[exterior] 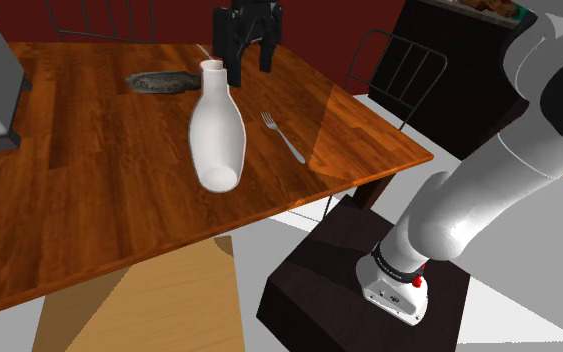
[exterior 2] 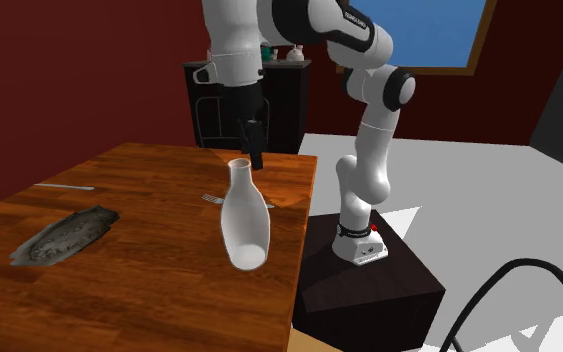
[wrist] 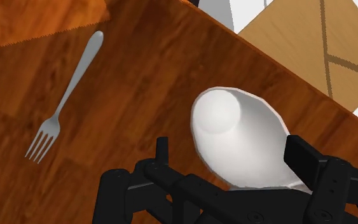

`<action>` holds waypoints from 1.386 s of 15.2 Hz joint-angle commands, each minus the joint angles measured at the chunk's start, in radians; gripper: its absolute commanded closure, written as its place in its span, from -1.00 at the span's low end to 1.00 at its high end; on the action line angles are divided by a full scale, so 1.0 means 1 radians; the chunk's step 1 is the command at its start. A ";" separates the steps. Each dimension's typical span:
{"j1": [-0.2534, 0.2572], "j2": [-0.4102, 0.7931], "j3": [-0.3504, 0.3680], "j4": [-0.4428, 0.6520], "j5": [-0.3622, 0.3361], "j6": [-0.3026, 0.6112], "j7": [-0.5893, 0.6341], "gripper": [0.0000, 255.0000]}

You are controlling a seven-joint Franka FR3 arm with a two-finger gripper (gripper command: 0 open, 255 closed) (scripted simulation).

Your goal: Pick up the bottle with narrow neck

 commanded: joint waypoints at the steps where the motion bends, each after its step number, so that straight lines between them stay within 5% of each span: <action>1: 0.017 0.105 0.043 0.149 -0.043 -0.047 0.062 -1.00; 4: 0.070 0.259 0.099 0.370 -0.125 -0.127 0.147 -1.00; 13: 0.050 0.176 0.079 0.162 -0.087 0.007 0.120 -1.00; 14: 0.049 0.175 0.078 0.159 -0.086 0.008 0.118 1.00; 21: 0.049 0.173 0.077 0.158 -0.085 0.008 0.117 1.00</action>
